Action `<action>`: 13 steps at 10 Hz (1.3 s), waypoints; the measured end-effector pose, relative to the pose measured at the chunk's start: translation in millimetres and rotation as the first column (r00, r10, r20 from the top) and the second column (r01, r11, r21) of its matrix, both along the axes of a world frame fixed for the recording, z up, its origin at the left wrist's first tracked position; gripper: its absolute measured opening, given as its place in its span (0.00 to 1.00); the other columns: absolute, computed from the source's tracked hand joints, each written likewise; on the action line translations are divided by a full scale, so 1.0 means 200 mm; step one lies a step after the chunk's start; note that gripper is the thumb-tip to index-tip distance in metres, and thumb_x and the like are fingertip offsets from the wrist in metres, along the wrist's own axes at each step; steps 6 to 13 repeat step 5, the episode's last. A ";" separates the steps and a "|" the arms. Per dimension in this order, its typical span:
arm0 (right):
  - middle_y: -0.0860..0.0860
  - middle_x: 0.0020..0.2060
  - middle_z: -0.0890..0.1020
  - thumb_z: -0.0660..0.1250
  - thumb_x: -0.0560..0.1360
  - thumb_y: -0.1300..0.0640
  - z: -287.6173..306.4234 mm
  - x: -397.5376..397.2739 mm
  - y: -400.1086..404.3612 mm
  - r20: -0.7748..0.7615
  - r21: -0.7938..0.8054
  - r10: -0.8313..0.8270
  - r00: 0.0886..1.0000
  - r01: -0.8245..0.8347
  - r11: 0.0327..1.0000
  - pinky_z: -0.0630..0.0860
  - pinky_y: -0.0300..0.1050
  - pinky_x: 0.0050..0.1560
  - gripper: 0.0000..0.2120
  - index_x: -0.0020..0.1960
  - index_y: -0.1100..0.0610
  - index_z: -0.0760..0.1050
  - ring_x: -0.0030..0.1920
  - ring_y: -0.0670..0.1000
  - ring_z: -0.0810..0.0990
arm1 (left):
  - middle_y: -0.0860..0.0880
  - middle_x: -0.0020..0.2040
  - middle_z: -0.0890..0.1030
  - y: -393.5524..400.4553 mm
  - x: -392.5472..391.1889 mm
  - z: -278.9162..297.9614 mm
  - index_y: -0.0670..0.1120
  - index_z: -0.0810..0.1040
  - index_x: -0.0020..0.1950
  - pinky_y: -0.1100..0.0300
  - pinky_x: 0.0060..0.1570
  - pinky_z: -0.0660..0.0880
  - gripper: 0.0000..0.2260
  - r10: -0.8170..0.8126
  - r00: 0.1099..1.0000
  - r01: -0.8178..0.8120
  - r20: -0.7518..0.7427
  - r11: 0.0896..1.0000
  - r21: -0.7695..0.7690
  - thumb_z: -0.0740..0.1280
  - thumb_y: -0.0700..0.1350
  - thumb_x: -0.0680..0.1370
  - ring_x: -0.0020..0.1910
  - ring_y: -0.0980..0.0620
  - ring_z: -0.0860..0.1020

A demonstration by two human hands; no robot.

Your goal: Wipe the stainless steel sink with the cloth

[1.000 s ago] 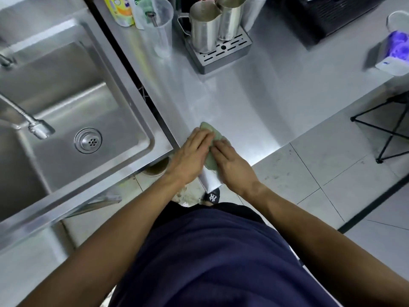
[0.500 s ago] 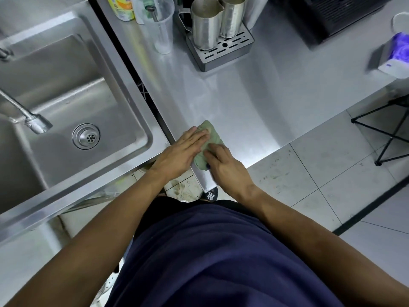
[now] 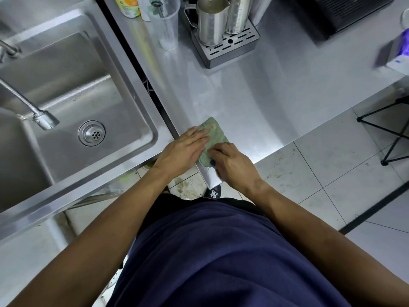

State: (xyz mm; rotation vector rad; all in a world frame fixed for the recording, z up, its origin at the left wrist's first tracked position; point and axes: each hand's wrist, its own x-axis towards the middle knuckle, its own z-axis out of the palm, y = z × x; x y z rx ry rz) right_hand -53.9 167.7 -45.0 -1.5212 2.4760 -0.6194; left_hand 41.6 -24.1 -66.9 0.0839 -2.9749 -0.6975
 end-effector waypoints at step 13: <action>0.26 0.74 0.63 0.56 0.84 0.38 0.08 0.20 0.50 0.158 -0.066 -0.012 0.987 0.023 0.998 0.72 0.39 0.70 0.18 0.73 0.32 0.67 0.71 0.41 0.74 | 0.42 0.77 0.70 0.09 0.32 0.17 0.42 0.62 0.81 0.48 0.78 0.52 0.46 -0.127 0.957 0.206 0.262 0.930 -0.303 0.81 0.38 0.67 0.79 0.37 0.60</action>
